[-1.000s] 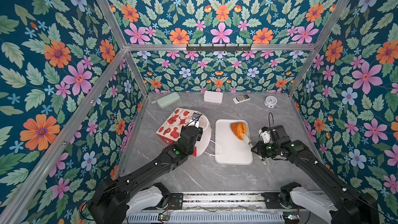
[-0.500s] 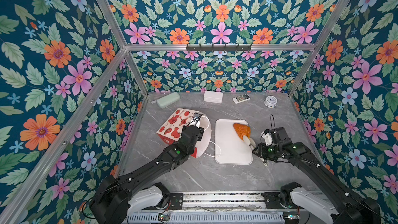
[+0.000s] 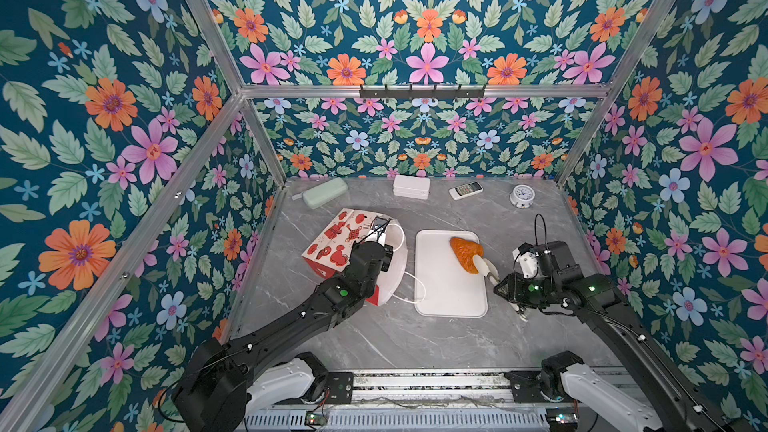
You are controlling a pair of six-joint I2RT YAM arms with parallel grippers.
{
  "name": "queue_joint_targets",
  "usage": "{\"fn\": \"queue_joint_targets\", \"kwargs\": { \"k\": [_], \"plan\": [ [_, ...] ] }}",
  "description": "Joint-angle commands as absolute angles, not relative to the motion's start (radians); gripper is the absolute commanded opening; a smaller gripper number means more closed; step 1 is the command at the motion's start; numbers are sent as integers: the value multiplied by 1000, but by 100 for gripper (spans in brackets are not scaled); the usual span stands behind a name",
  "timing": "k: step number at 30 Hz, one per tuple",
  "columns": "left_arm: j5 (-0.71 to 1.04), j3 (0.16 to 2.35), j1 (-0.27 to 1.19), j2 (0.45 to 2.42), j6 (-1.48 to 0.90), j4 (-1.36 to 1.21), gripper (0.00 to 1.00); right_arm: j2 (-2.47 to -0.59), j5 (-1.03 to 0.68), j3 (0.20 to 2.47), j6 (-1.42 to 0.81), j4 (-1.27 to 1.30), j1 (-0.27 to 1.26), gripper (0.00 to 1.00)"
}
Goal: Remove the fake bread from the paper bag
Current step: 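Lower the bread onto the white tray with the right gripper's tongs, then move the tongs back into the bag opening with the right gripper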
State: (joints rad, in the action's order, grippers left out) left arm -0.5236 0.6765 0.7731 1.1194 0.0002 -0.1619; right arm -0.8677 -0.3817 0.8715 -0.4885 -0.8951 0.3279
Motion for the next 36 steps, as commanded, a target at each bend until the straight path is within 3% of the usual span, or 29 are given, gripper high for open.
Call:
{"fn": "queue_joint_targets", "kwargs": {
  "k": [1, 6, 11, 18, 23, 27, 36],
  "plan": [
    [-512, 693, 773, 1117, 11, -184, 0, -862, -450, 899, -445, -854, 396, 39],
    [-468, 703, 772, 1105, 18, -159, 0, -944, -374, 959, -366, -714, 690, 38],
    [-447, 721, 773, 1085, 22, -109, 0, -1070, -400, 990, -314, -544, 811, 38],
    [-415, 738, 772, 1062, 16, -51, 0, -1276, -417, 1004, -267, -357, 825, 39],
    [-401, 744, 772, 1065, 2, -52, 0, -1442, -377, 1074, -273, -279, 825, 45],
    [-403, 749, 772, 1079, 0, -52, 0, -1525, -344, 1123, -297, -235, 824, 51],
    [-383, 749, 772, 1099, 0, -58, 0, -1631, -358, 1194, -406, -202, 785, 53]
  ]
}}
